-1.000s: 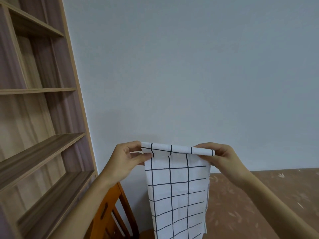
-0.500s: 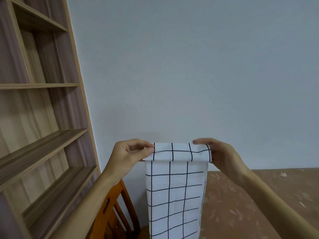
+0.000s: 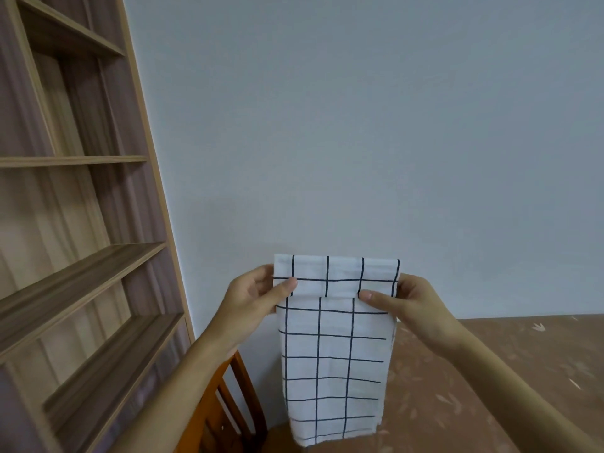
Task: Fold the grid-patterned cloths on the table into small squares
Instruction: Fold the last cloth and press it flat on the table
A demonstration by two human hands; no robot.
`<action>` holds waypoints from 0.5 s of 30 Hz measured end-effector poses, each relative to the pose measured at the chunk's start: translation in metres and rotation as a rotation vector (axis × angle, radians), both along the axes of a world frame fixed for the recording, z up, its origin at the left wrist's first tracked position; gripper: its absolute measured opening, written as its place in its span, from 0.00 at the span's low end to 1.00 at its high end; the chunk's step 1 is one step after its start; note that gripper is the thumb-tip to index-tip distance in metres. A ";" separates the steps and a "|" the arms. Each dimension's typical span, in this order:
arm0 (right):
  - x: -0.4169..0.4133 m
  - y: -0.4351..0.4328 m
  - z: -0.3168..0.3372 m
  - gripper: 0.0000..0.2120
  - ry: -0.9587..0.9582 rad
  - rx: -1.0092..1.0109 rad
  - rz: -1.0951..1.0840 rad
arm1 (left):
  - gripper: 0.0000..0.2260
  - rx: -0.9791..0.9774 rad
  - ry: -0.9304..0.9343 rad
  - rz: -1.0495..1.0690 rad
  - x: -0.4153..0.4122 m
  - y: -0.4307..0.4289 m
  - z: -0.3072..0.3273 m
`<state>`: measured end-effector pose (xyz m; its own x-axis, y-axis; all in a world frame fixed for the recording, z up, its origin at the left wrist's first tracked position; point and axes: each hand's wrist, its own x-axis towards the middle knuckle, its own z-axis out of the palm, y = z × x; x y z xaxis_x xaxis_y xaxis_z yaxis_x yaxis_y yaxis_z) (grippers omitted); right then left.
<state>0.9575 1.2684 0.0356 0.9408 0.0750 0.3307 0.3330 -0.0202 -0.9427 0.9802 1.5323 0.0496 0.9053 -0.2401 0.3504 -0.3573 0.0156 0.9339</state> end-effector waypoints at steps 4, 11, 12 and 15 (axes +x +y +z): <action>0.001 -0.002 0.002 0.09 -0.006 0.014 -0.004 | 0.10 0.091 0.001 -0.003 -0.001 -0.001 -0.006; 0.005 -0.016 0.003 0.13 -0.122 -0.210 0.013 | 0.09 0.063 -0.085 0.040 0.010 0.008 -0.003; 0.005 -0.018 0.004 0.17 -0.143 -0.223 0.008 | 0.10 0.063 -0.090 0.034 0.010 0.009 -0.002; 0.005 -0.023 0.005 0.19 -0.171 -0.190 -0.019 | 0.18 0.080 -0.070 0.013 0.009 0.010 0.001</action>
